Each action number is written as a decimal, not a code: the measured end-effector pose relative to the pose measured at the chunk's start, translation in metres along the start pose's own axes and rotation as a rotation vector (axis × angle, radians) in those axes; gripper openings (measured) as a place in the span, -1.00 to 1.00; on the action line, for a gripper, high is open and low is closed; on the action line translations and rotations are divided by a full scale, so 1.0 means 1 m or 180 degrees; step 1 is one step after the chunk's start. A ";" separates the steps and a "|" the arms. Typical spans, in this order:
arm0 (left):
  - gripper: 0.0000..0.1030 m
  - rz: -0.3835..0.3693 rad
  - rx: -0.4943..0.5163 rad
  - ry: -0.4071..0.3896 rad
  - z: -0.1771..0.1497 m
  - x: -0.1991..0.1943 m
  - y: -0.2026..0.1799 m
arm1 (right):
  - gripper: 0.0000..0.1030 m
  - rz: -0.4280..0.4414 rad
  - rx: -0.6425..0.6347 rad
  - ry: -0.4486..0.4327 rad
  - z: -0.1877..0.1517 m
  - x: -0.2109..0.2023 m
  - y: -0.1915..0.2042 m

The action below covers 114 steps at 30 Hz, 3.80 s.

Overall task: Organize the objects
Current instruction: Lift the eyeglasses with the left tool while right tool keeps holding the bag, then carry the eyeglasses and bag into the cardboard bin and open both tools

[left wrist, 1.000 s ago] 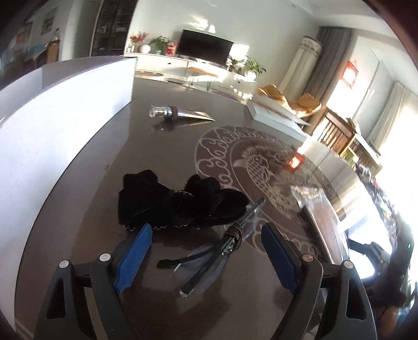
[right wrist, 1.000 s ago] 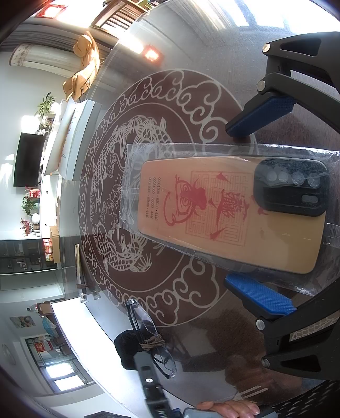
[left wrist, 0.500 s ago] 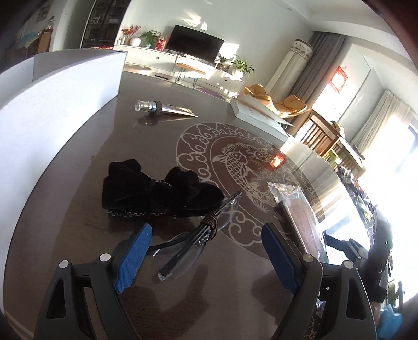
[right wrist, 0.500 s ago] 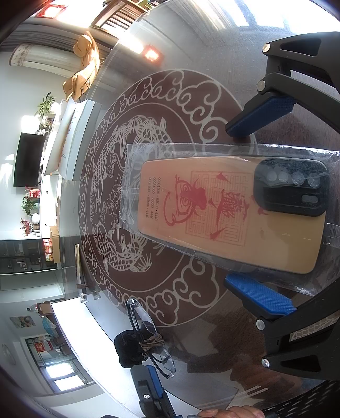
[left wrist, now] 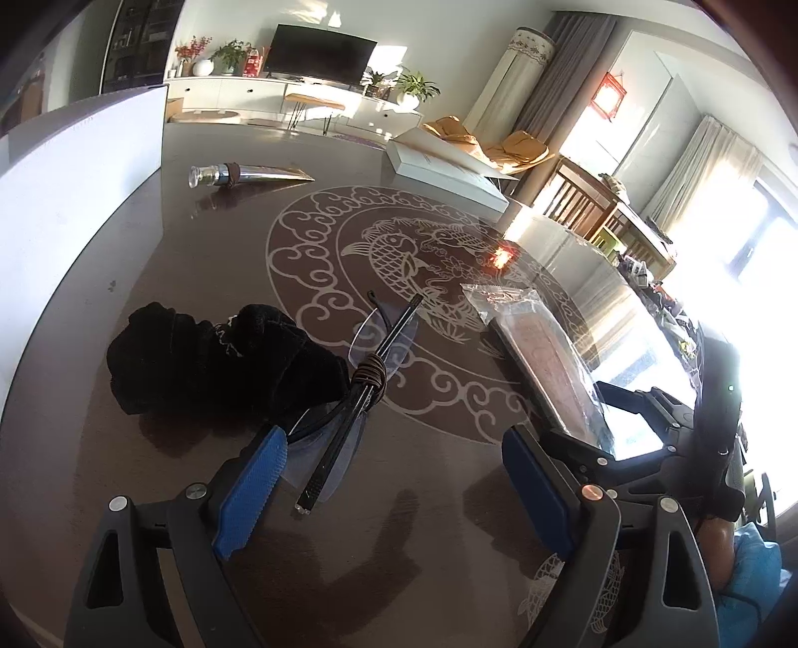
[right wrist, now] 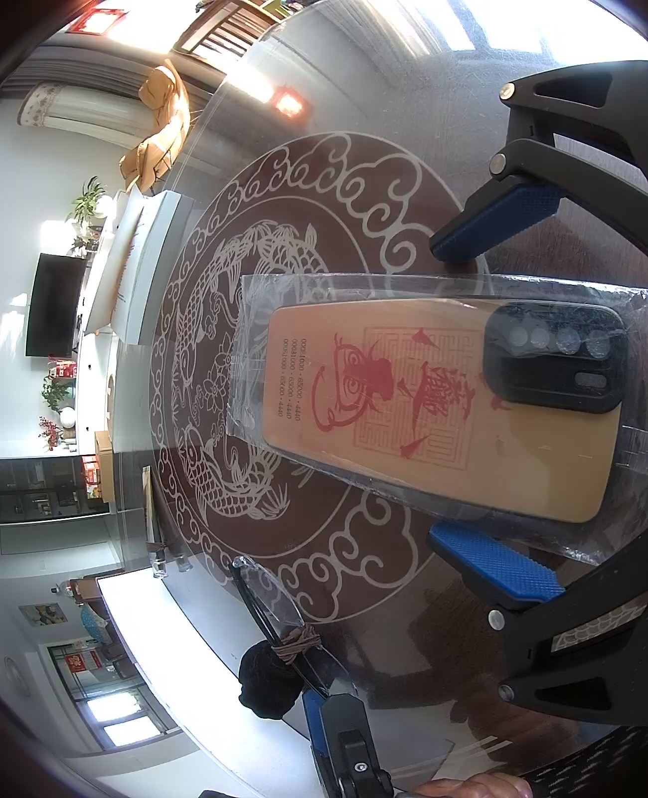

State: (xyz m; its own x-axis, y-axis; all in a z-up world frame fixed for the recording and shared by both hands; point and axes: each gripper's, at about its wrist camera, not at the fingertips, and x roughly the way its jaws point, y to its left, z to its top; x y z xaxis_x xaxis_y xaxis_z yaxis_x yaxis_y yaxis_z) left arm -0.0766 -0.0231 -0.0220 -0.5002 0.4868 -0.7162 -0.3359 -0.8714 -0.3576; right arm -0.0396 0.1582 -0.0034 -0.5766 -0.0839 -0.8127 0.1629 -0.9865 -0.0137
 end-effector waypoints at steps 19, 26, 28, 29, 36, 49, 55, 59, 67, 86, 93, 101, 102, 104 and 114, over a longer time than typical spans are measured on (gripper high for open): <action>0.73 -0.0212 -0.0387 0.0057 -0.001 0.000 0.023 | 1.00 0.0000 0.0000 -0.0001 0.000 0.000 0.000; 0.73 -0.0477 0.0006 0.0271 -0.015 0.000 -0.013 | 1.00 0.0000 0.0000 -0.0001 0.000 0.000 0.000; 0.73 -0.0345 0.0000 0.0273 -0.015 0.002 -0.012 | 1.00 -0.0001 0.0000 -0.0001 0.000 0.000 0.000; 0.73 -0.0334 -0.0049 0.0254 -0.015 0.002 -0.009 | 1.00 -0.0001 0.0000 -0.0001 0.000 0.000 0.000; 0.73 -0.0272 -0.0380 0.0054 -0.004 -0.001 0.017 | 1.00 -0.0001 0.0000 -0.0001 0.000 0.000 0.000; 0.74 -0.0148 -0.1365 -0.0499 -0.001 -0.035 0.082 | 1.00 -0.0001 0.0000 -0.0002 0.000 0.000 0.000; 0.74 -0.0109 -0.1144 -0.0526 0.003 -0.040 0.067 | 1.00 -0.0001 -0.0001 -0.0002 0.000 0.000 0.000; 0.74 -0.0165 -0.1209 -0.0683 0.002 -0.051 0.073 | 1.00 0.0000 -0.0001 -0.0002 0.000 0.000 0.000; 0.74 -0.0315 -0.1129 -0.0771 0.002 -0.058 0.066 | 1.00 0.0000 -0.0001 -0.0002 0.000 0.000 0.000; -0.79 0.1157 0.0076 0.0126 0.006 0.032 -0.028 | 1.00 0.0070 0.0014 0.0587 0.030 0.016 -0.009; -0.79 0.0896 -0.0089 -0.0200 -0.015 -0.027 -0.024 | 0.50 0.0111 -0.0102 0.0542 0.046 -0.004 -0.009; -0.80 0.0747 -0.0510 -0.0937 0.005 -0.136 -0.002 | 0.50 0.0308 -0.0076 0.0071 0.090 -0.065 0.006; -0.80 0.0770 -0.0547 -0.1032 0.011 -0.152 0.004 | 0.50 0.0352 -0.0113 0.0011 0.101 -0.071 0.014; -0.80 0.0872 -0.0625 -0.1204 0.022 -0.183 0.021 | 0.50 0.0458 -0.0216 -0.0108 0.125 -0.079 0.038; -0.80 0.1784 -0.1404 -0.1144 0.032 -0.241 0.168 | 0.50 0.1258 -0.0746 -0.0579 0.231 -0.082 0.224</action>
State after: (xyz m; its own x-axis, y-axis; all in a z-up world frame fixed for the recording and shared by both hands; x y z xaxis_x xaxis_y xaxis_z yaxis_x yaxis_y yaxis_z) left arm -0.0382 -0.2845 0.1097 -0.7530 -0.1063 -0.6494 0.3508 -0.8998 -0.2596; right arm -0.1407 -0.0882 0.1943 -0.5614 -0.4892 -0.6674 0.5611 -0.8179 0.1276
